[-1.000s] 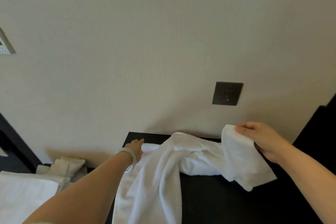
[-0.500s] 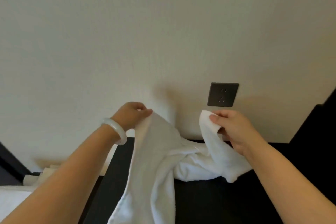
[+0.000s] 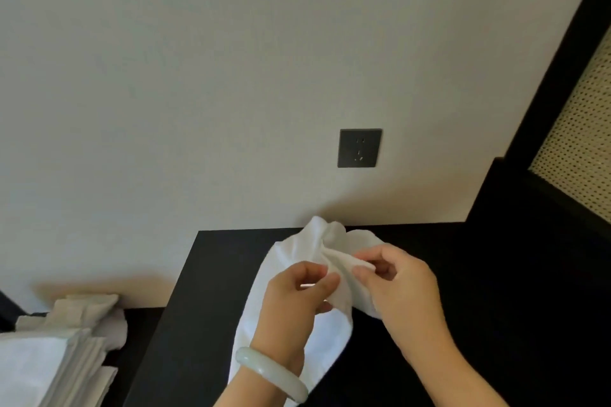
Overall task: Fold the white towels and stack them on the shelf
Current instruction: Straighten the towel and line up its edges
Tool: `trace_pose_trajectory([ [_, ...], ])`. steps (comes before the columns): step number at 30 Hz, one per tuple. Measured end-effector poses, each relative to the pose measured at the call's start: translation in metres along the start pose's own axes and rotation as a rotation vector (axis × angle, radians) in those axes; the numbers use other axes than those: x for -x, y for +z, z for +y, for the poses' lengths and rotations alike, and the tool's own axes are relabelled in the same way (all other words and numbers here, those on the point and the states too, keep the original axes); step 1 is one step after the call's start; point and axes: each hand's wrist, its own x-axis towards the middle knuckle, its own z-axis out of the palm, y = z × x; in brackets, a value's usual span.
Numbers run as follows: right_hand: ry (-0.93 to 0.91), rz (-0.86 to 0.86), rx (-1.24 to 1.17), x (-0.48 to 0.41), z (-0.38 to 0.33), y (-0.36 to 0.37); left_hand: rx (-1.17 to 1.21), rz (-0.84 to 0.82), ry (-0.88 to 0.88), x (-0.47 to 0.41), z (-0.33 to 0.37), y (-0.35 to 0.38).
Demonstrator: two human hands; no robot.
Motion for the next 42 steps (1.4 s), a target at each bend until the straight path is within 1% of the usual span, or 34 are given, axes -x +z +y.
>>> trace_pose_trajectory([
  [2, -0.134, 0.107, 0.154, 0.009, 0.0, 0.001, 0.051, 0.022, 0.007, 0.009, -0.001, 0.001],
  [4, -0.191, 0.086, 0.202, 0.021, 0.0, 0.006, 0.163, -0.009, -0.01, 0.019, -0.002, 0.004],
  [6, -0.156, 0.039, 0.113, 0.03, 0.005, 0.009, 0.237, -0.042, -0.009, 0.027, -0.006, 0.009],
  [8, -0.124, -0.017, -0.021, 0.035, 0.009, 0.004, 0.255, -0.061, 0.002, 0.033, -0.008, 0.009],
  [10, -0.124, -0.127, -0.033, 0.039, 0.01, -0.003, 0.25, -0.08, 0.009, 0.036, -0.01, 0.007],
  [12, -0.108, -0.203, 0.022, 0.041, 0.012, -0.007, 0.252, -0.101, -0.013, 0.039, -0.01, 0.007],
  [13, -0.114, -0.191, 0.046, 0.04, 0.014, -0.008, 0.256, -0.119, -0.029, 0.041, -0.01, 0.008],
  [15, -0.15, -0.105, 0.071, 0.039, 0.018, -0.012, 0.2, -0.149, -0.029, 0.043, -0.01, 0.011],
  [16, -0.154, -0.071, 0.082, 0.039, 0.018, -0.016, 0.077, -0.128, 0.029, 0.041, -0.01, 0.011],
  [17, -0.15, -0.058, 0.1, 0.039, 0.019, -0.021, -0.131, -0.08, 0.163, 0.035, -0.009, 0.009],
  [18, -0.152, -0.062, 0.128, 0.04, 0.02, -0.028, -0.363, -0.039, 0.348, 0.028, -0.005, 0.006],
  [19, -0.163, -0.079, 0.161, 0.04, 0.021, -0.035, -0.556, -0.075, 0.536, 0.019, 0.002, 0.003],
  [20, -0.18, -0.096, 0.19, 0.041, 0.021, -0.044, -0.711, -0.216, 0.67, 0.007, 0.009, 0.001],
  [21, -0.202, -0.106, 0.204, 0.041, 0.021, -0.053, -0.85, -0.406, 0.734, -0.007, 0.016, 0.002],
  [22, -0.224, -0.106, 0.204, 0.041, 0.019, -0.063, -0.997, -0.589, 0.741, -0.022, 0.02, 0.004],
  [23, -0.247, -0.101, 0.204, 0.04, 0.018, -0.072, -1.156, -0.722, 0.729, -0.036, 0.022, 0.009],
  [24, -0.271, -0.089, 0.209, 0.038, 0.016, -0.081, -1.333, -0.793, 0.731, -0.049, 0.023, 0.014],
  [25, -0.295, -0.069, 0.217, 0.035, 0.014, -0.089, -1.514, -0.813, 0.724, -0.061, 0.023, 0.019],
  [26, -0.322, -0.038, 0.228, 0.031, 0.013, -0.098, -1.658, -0.791, 0.701, -0.072, 0.023, 0.022],
  [27, -0.347, 0.002, 0.237, 0.024, 0.011, -0.105, -1.741, -0.743, 0.671, -0.083, 0.024, 0.022],
  [29, -0.396, 0.08, 0.235, 0.006, 0.006, -0.12, -1.8, -0.623, 0.648, -0.101, 0.034, 0.016],
  [31, -0.408, 0.151, 0.198, -0.018, -0.002, -0.133, -1.802, -0.496, 0.642, -0.116, 0.058, 0.005],
  [33, -0.379, 0.215, 0.132, -0.045, -0.019, -0.142, -1.69, -0.351, 0.668, -0.12, 0.098, -0.006],
  [34, -0.38, 0.248, 0.099, -0.057, -0.03, -0.146, -1.638, -0.265, 0.73, -0.119, 0.121, -0.011],
  [35, -0.409, 0.29, 0.076, -0.066, -0.043, -0.151, -1.582, -0.168, 0.833, -0.116, 0.142, -0.015],
  [37, -0.521, 0.41, 0.035, -0.077, -0.067, -0.16, -1.427, 0.029, 1.129, -0.104, 0.174, -0.022],
  [38, -0.588, 0.473, 0.024, -0.077, -0.075, -0.163, -1.366, 0.099, 1.274, -0.097, 0.181, -0.027],
  [39, -0.645, 0.528, 0.036, -0.077, -0.078, -0.165, -1.347, 0.137, 1.38, -0.089, 0.18, -0.035],
  [40, -0.673, 0.559, 0.071, -0.075, -0.075, -0.166, -1.371, 0.144, 1.436, -0.083, 0.173, -0.044],
  [41, -0.663, 0.558, 0.116, -0.075, -0.066, -0.164, -1.427, 0.124, 1.429, -0.079, 0.158, -0.055],
  [42, -0.615, 0.525, 0.165, -0.074, -0.052, -0.158, -1.493, 0.089, 1.368, -0.077, 0.139, -0.068],
])
